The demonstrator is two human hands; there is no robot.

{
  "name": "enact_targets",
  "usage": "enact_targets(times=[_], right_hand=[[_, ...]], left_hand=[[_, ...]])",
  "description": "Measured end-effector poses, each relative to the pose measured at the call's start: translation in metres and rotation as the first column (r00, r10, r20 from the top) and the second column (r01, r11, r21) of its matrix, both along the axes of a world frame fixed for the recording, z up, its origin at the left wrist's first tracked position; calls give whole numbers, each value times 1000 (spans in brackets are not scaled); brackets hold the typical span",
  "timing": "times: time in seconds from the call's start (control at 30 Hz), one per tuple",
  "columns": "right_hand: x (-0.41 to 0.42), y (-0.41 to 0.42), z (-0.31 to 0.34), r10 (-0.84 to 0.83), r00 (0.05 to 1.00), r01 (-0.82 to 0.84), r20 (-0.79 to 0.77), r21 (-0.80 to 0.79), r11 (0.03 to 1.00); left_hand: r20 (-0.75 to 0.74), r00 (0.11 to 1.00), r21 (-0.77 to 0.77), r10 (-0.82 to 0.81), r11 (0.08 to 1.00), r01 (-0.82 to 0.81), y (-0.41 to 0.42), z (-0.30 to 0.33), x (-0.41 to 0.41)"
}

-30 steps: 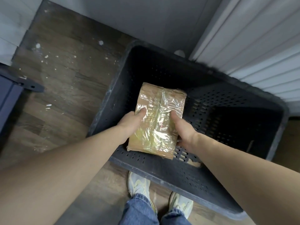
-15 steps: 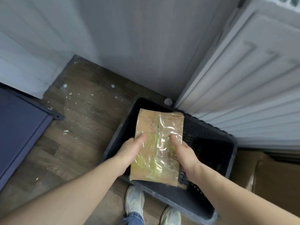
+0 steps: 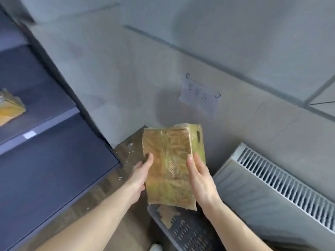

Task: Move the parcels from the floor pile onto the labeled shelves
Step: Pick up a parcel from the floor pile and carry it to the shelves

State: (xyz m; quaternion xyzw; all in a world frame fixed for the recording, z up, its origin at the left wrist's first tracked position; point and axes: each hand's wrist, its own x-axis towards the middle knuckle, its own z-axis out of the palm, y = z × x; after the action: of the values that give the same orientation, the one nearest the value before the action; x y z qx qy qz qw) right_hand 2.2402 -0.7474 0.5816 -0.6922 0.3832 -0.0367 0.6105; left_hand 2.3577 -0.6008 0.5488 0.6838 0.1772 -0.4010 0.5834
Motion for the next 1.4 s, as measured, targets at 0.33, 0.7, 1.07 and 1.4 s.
enact_targets(times=[0.33,0.7,1.07,1.4], right_hand=[[-15,72,230,190,883,-38,430,-337,941],[-33,188,382,625,637,-724,450,71,687],[-65,414,420,664,488,-846,566,121,519],[-84,531,413,793,284,-893,539,-152,423]], left_hand=[[214,890,-298,403,894,-333,145,242,-25],[169,763,-406,624,749,-523,324,352,-126],[201,518,-375,832,554,-744,510,391,-236],[227,536,-282,813,581,-763,622,407,-300]])
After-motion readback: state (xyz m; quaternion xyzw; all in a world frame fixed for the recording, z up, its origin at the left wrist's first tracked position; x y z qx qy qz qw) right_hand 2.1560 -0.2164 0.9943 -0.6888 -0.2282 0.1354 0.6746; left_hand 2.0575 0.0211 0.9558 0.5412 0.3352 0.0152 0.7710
